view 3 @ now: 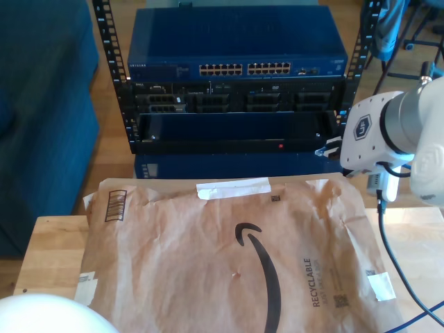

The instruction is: Grab the cable and plug it in

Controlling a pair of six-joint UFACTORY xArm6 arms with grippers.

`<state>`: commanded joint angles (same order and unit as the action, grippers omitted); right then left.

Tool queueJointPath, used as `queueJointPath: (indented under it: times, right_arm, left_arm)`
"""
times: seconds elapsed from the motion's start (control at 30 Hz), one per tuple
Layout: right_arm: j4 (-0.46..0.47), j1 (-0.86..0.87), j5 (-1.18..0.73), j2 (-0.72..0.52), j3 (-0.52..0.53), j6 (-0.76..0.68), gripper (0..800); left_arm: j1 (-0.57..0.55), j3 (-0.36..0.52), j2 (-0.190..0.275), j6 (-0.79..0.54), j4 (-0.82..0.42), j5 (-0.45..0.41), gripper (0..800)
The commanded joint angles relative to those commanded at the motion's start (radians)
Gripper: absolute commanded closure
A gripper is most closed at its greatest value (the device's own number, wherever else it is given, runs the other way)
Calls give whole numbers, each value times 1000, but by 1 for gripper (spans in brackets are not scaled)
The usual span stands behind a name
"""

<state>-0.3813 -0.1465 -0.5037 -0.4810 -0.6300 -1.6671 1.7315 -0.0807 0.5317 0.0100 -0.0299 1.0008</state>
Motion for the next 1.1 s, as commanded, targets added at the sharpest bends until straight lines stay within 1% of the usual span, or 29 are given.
queueJointPath:
  times: [0.1, 0.23, 0.37, 0.5, 0.63, 0.7, 0.83, 0.9, 1.03, 1.1]
  right_arm:
    - [-2, 12, 40, 34, -17, -3, 800]
    - [3, 12, 193, 95, -3, 3, 800]
    - [6, 2, 207, 104, 26, 6, 800]
    - [20, -31, 203, 92, 26, 6, 800]
    - [86, -31, 206, 54, 35, 6, 800]
    - [104, -31, 207, 34, 49, 6, 800]
    - [149, -26, 213, 34, 40, 6, 800]
    - [150, -23, 238, 34, 26, 6, 800]
    - [157, -29, 267, 12, 32, 6, 800]
    - [170, -28, 347, 9, 66, 5, 800]
  left_arm:
    - [0, 0, 0, 0, 0, 0, 0]
    - [0, 0, 0, 0, 0, 0, 0]
    - [0, 0, 0, 0, 0, 0, 0]
    - [0, 0, 0, 2, 0, 0, 0]
    - [0, 0, 0, 0, 0, 0, 0]
    - [0, 0, 0, 0, 0, 0, 0]
    - [0, 0, 0, 0, 0, 0, 0]
    - [0, 0, 0, 2, 0, 0, 0]
    - [0, 0, 0, 0, 0, 0, 0]
    - [0, 0, 0, 2, 0, 0, 0]
